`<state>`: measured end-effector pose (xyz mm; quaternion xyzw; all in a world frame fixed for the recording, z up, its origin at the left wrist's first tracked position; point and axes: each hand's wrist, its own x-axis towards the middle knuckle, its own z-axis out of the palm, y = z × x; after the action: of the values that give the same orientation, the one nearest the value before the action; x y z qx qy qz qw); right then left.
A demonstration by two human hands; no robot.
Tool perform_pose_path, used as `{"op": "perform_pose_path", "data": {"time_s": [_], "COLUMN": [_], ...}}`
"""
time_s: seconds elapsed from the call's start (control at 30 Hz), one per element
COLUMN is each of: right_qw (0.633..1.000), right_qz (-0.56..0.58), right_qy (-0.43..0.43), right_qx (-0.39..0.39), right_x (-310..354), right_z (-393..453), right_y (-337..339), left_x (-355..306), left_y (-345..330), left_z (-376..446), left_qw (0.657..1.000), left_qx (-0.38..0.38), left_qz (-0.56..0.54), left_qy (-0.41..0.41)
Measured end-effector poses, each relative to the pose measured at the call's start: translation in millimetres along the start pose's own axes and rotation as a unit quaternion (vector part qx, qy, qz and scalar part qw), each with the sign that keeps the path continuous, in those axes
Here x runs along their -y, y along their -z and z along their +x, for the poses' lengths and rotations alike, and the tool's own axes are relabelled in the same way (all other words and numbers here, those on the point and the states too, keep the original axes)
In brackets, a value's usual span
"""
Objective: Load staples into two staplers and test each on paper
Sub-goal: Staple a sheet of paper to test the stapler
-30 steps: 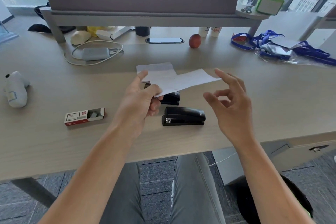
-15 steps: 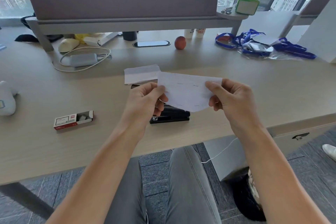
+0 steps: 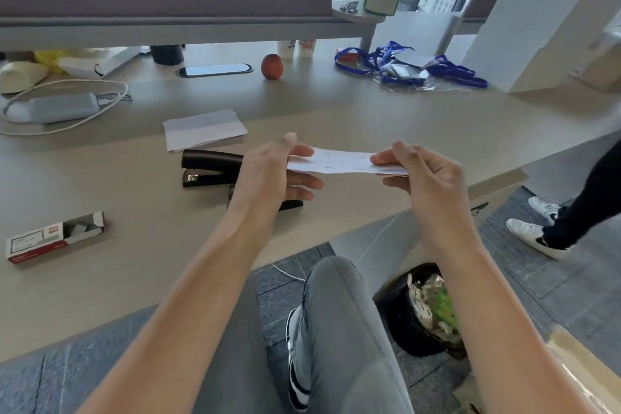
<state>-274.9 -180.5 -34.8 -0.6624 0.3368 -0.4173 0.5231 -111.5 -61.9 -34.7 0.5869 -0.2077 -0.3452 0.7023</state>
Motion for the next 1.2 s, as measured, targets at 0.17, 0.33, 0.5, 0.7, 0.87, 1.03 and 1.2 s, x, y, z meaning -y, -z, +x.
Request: {"op": "perform_pose_path", "data": {"time_s": [0.17,0.33,0.5,0.7,0.87,1.03,1.2], "right_qw": [0.993,0.983,0.968,0.944,0.925,0.921,0.905], "right_qz": [-0.103,-0.110,-0.051,0.018,0.041,0.042,0.036], "right_qy": [0.028,-0.003,-0.110,-0.201,-0.247,-0.272,-0.306], "right_qx": [-0.045,-0.146,-0.221,-0.261,-0.287,-0.275,-0.292], "right_x": [-10,-25,-54,-91,-117,-147,-187], "right_z": [-26,-45,-58,-78,-93,-100,-97], "right_y": [49,96,157,239,278,295,297], "left_x": [26,52,80,118,154,198,243], "left_y": [-48,-99,-162,-239,-275,-295,-304], "left_z": [-2,-9,-21,-41,-50,-44,-23], "left_qw": [0.998,0.993,0.984,0.970,0.961,0.954,0.941], "left_qx": [0.067,0.110,0.168,0.212,0.225,0.224,0.226], "left_qz": [0.023,0.032,0.040,0.102,0.149,0.185,0.240], "left_qy": [-0.004,0.018,0.050,0.058,0.064,0.073,0.075]}}
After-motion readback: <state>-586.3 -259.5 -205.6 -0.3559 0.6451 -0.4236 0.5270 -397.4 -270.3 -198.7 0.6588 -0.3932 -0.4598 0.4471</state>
